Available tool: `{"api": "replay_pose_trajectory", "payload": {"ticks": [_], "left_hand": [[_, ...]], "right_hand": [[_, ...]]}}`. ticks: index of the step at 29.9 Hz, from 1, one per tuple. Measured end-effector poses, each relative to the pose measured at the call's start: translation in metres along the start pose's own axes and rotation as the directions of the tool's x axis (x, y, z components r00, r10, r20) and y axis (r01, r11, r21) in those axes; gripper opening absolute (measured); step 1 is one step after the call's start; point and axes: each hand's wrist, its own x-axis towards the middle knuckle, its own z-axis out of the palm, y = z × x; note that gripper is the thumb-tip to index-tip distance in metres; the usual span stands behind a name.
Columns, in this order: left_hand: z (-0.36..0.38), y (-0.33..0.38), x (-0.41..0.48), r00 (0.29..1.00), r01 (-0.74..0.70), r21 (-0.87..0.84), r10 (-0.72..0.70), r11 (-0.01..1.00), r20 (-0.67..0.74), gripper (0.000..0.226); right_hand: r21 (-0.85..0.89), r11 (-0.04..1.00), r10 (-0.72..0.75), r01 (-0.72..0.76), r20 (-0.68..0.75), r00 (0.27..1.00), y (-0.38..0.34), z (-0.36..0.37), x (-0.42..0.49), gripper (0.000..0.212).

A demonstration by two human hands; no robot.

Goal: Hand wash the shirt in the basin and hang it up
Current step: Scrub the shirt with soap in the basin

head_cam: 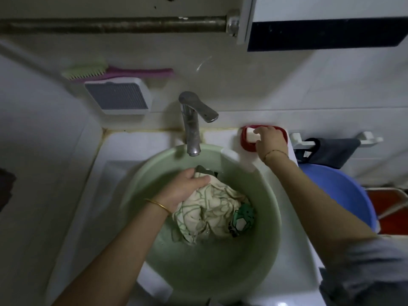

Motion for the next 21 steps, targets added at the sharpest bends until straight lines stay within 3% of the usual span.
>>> {"api": "replay_pose_trajectory", "payload": {"ticks": [3, 7, 15, 21], "left_hand": [[0.001, 0.002, 0.002, 1.0, 0.004, 0.008, -0.004, 1.0, 0.029, 0.028], [0.001, 0.004, 0.004, 0.999, 0.004, 0.041, -0.006, 0.999, 0.04, 0.01], [0.006, 0.004, 0.002, 1.0, -0.012, 0.011, 0.012, 1.0, 0.016, 0.007], [0.003, 0.003, -0.005, 0.997, -0.073, 0.06, 0.074, 0.996, -0.03, 0.012]], "right_hand": [[-0.183, 0.983, 0.01, 0.005, 0.083, 0.996, 0.011, 0.008, 0.022, 0.042], [-0.271, 0.961, -0.015, 0.057, 0.152, 0.988, 0.011, 0.01, 0.036, 0.041], [-0.215, 0.972, -0.039, 0.091, 0.232, 0.972, 0.016, 0.002, 0.053, 0.053], [-0.152, 0.987, -0.026, 0.051, 0.167, 0.986, 0.017, 0.003, 0.048, 0.039]]}}
